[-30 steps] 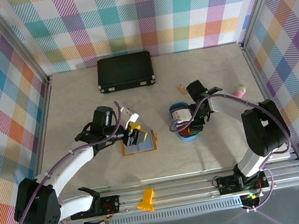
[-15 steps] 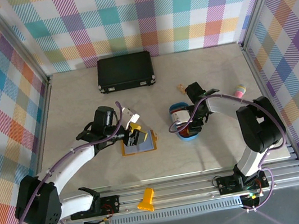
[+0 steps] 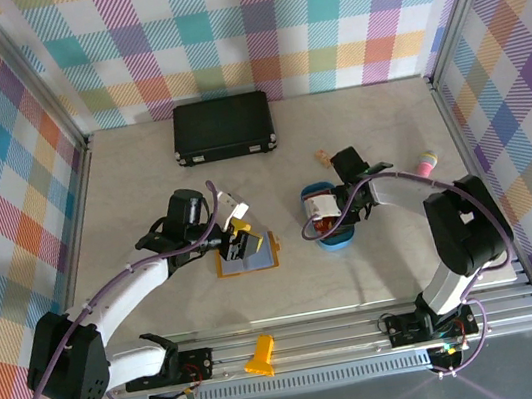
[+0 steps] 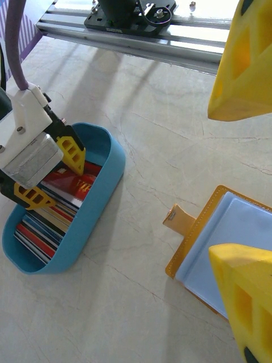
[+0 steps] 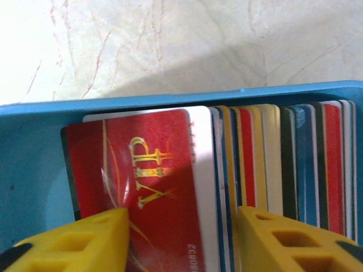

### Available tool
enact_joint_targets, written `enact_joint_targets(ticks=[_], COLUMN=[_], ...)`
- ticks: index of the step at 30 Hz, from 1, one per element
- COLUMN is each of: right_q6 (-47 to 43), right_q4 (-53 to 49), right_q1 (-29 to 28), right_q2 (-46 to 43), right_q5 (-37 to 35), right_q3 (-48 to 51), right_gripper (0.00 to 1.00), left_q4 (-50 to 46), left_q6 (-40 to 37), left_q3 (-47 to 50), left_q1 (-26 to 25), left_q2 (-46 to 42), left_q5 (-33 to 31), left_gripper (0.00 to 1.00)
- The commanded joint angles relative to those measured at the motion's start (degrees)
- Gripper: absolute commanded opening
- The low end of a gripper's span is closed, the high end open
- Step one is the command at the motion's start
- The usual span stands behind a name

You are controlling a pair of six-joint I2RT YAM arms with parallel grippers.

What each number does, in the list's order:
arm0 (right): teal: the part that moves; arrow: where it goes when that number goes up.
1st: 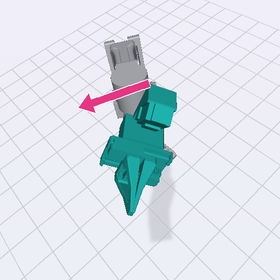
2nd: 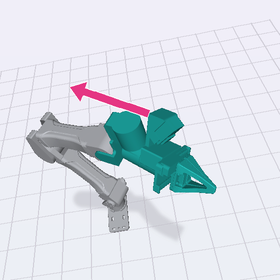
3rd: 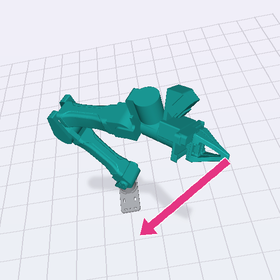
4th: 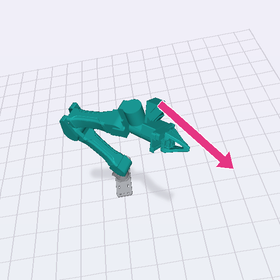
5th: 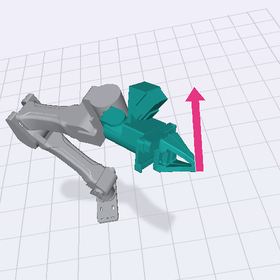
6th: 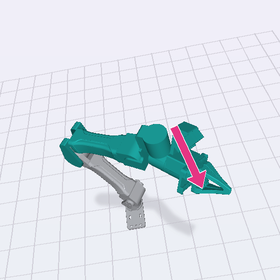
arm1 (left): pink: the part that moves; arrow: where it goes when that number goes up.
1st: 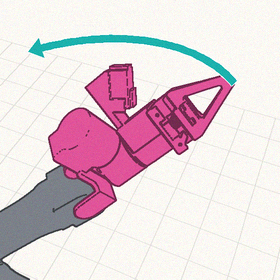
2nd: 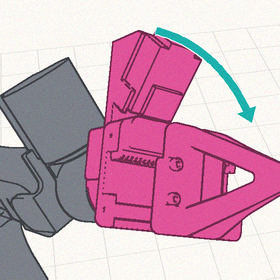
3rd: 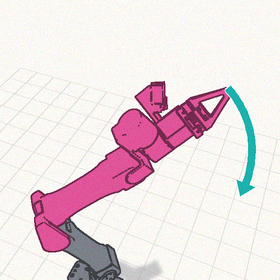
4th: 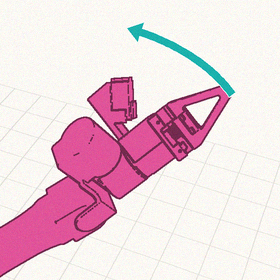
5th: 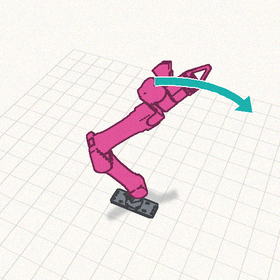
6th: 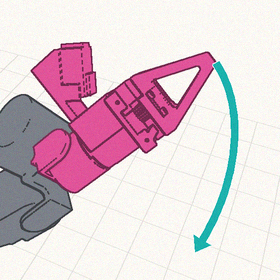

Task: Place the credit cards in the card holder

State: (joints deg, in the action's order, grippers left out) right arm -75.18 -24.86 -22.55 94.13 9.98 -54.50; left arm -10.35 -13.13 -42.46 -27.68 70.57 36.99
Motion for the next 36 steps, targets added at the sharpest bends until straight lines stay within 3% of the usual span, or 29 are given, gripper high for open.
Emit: enact_joint_targets(ticks=[1,7,18,36], right_q6=[0.12,1.08,0.82,1.82], right_q4=[1.79,2.06,2.65,2.99], right_q1=[-0.33,-0.28,-0.39,-0.38], right_q2=[1.73,1.16,-0.88,-2.53], right_q5=[-3.20,-3.39,-3.82,-3.30], right_q3=[2.80,2.89,4.05,4.10], right_gripper=[0.44,0.33,0.36,0.21], left_q4=[0.42,0.42,0.51,0.24], left_q6=[-0.82,-0.46,0.18,0.81], left_q3=[-0.60,-0.62,-0.78,-1.21], left_q1=[-0.60,-0.78,-1.23,-1.32], left_q2=[-0.56,-0.77,-0.69,0.37], left_q5=[0.88,0.98,0.98,0.71], left_gripper=[0.59,0.59,0.59,0.59])
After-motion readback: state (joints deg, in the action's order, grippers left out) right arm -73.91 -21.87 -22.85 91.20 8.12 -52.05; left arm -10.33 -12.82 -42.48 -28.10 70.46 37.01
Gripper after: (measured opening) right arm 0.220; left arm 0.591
